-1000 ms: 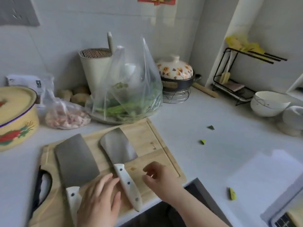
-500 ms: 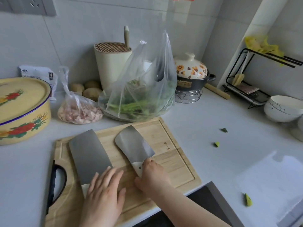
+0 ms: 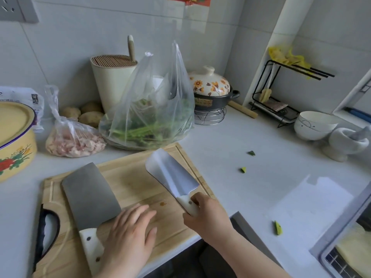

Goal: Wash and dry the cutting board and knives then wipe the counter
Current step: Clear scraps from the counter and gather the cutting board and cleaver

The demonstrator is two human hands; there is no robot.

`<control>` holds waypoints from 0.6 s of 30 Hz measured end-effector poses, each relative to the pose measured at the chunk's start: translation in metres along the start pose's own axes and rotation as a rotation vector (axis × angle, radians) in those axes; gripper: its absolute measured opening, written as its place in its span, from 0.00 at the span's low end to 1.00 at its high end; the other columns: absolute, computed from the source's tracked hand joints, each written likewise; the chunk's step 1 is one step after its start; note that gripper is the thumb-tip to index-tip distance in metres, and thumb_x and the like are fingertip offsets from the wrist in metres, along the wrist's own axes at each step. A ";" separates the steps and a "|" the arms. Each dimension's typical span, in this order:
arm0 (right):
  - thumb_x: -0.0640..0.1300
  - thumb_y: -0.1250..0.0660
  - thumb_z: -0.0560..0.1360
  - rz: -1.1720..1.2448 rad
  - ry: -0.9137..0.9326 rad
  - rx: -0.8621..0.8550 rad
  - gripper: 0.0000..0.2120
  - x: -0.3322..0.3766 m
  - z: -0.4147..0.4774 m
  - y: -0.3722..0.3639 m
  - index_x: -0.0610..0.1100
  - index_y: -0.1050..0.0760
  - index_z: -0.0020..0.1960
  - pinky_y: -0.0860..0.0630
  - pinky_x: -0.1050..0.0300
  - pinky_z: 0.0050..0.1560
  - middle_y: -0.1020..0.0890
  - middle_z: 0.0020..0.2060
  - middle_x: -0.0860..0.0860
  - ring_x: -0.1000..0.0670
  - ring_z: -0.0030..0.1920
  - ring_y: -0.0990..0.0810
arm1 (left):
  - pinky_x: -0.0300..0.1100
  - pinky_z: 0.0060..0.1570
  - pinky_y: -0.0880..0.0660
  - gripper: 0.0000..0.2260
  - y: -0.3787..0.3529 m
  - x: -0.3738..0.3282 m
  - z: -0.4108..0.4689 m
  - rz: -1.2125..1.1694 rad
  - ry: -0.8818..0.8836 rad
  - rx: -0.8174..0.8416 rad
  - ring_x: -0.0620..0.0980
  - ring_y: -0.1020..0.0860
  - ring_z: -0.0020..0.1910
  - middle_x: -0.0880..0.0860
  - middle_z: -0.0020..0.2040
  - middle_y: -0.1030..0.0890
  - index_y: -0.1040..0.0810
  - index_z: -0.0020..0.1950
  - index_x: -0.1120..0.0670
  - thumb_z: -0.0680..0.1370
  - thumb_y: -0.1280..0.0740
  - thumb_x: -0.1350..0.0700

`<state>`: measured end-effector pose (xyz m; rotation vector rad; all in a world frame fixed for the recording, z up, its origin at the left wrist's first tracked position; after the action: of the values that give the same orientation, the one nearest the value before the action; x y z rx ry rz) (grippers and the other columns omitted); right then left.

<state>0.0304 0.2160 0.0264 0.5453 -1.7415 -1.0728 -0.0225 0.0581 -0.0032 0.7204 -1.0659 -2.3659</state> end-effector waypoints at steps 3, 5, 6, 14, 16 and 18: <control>0.47 0.37 0.72 0.011 -0.048 -0.068 0.06 -0.024 -0.021 0.021 0.50 0.36 0.43 0.40 0.68 0.31 0.32 0.32 0.57 0.52 0.40 0.32 | 0.39 0.49 0.36 0.19 -0.009 -0.022 0.010 -0.012 -0.078 -0.054 0.47 0.30 0.48 0.52 0.40 0.16 0.17 0.39 0.55 0.74 0.46 0.50; 0.48 0.37 0.72 0.019 -0.107 -0.119 0.05 -0.044 -0.041 0.038 0.51 0.33 0.45 0.39 0.69 0.32 0.30 0.35 0.56 0.53 0.41 0.31 | 0.40 0.44 0.36 0.18 -0.015 -0.043 0.019 -0.062 -0.128 -0.042 0.46 0.30 0.47 0.51 0.39 0.17 0.17 0.38 0.56 0.73 0.45 0.51; 0.48 0.37 0.72 0.022 -0.140 -0.141 0.05 -0.054 -0.053 0.047 0.52 0.30 0.46 0.39 0.69 0.32 0.29 0.36 0.57 0.54 0.41 0.31 | 0.40 0.44 0.35 0.17 -0.019 -0.055 0.023 -0.108 -0.152 -0.032 0.46 0.30 0.46 0.52 0.38 0.17 0.17 0.38 0.57 0.71 0.44 0.52; 0.49 0.30 0.69 0.075 -0.398 -0.314 0.13 -0.157 -0.173 0.120 0.62 0.33 0.41 0.32 0.68 0.35 0.27 0.31 0.62 0.59 0.34 0.26 | 0.37 0.50 0.33 0.15 -0.047 -0.178 0.025 -0.381 -0.326 0.100 0.45 0.29 0.48 0.48 0.40 0.17 0.17 0.40 0.55 0.69 0.42 0.52; 0.47 0.28 0.68 0.121 -0.472 -0.368 0.18 -0.190 -0.206 0.133 0.65 0.36 0.37 0.30 0.67 0.36 0.24 0.31 0.62 0.61 0.35 0.25 | 0.34 0.55 0.35 0.14 -0.056 -0.213 0.016 -0.429 -0.383 0.142 0.44 0.29 0.48 0.47 0.39 0.17 0.17 0.40 0.54 0.69 0.42 0.52; 0.45 0.27 0.67 0.160 -0.561 -0.437 0.19 -0.224 -0.242 0.145 0.65 0.34 0.36 0.29 0.62 0.36 0.22 0.29 0.60 0.57 0.35 0.24 | 0.32 0.59 0.41 0.13 -0.065 -0.251 0.004 -0.480 -0.440 0.181 0.42 0.28 0.47 0.47 0.38 0.17 0.17 0.38 0.53 0.68 0.42 0.53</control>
<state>0.3583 0.3591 0.0680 -0.1879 -1.8902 -1.5301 0.1549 0.2455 0.0179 0.5769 -1.4311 -2.9608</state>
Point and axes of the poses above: each hand's wrist, its own z-axis towards the middle knuckle, its own y-axis out of the back of the hand, x = y × z, the point moved 5 cm from there along z, towards the middle knuckle
